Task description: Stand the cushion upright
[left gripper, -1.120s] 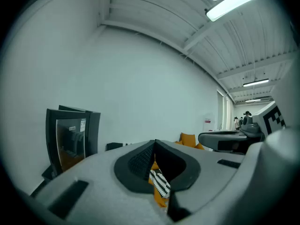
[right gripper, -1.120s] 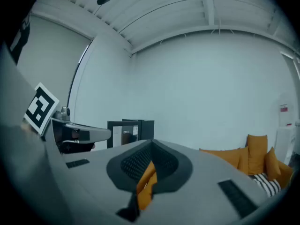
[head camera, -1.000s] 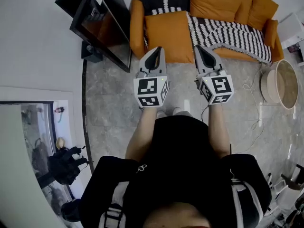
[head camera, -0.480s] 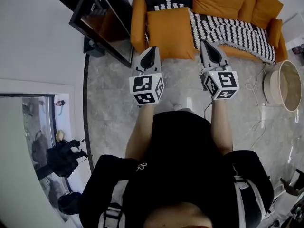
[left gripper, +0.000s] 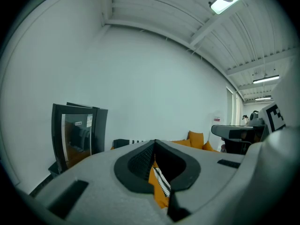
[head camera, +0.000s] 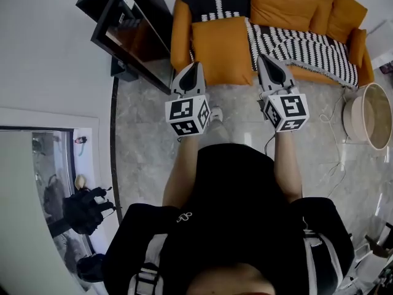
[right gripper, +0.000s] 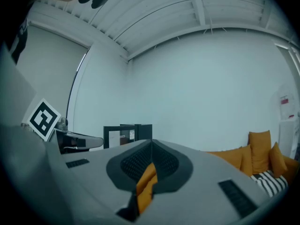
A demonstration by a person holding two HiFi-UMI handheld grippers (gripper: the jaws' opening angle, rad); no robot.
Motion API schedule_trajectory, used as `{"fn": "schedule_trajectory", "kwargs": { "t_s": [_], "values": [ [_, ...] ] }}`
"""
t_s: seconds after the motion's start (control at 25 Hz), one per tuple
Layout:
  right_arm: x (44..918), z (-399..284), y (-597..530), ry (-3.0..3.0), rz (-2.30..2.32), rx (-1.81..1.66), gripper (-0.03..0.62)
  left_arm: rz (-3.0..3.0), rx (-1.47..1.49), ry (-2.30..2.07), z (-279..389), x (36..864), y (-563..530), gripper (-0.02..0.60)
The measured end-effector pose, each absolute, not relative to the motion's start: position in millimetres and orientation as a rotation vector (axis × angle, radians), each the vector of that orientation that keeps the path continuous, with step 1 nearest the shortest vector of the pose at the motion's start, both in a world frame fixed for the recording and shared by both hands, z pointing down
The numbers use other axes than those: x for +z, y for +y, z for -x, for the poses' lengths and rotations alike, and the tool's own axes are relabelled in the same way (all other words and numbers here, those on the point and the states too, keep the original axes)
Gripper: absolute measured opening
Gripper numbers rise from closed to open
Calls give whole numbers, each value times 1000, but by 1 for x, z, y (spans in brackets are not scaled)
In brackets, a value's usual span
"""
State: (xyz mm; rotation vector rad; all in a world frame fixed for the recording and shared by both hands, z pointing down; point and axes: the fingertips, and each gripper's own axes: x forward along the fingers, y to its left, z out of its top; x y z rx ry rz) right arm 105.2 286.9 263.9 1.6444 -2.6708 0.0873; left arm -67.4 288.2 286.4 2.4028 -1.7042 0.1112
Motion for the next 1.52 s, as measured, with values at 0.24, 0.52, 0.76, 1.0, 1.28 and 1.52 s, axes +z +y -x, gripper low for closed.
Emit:
{"fn": "schedule_trajectory", "kwargs": {
  "t_s": [0.24, 0.52, 0.76, 1.0, 1.28, 1.52],
  "values": [
    [268, -125, 239, -2630, -1712, 71, 11, -2447, 88, -1649, 51, 293, 235, 9],
    [275, -115, 144, -2634, -1706, 102, 11, -2462, 97, -1629, 53, 293, 139, 9],
    [293, -64, 38, -2652, -1648, 194, 11, -2412, 153, -1631, 94, 305, 41, 9],
    [294, -21, -57, -2636, -1602, 205, 11, -2387, 149, -1606, 126, 310, -54, 9],
    [320, -25, -108, -2498, -1629, 267, 11, -2370, 160, -1521, 130, 336, -122, 9],
    [342, -44, -125, -2396, -1667, 330, 11, -2334, 188, -1456, 126, 365, -145, 9]
  ]
}}
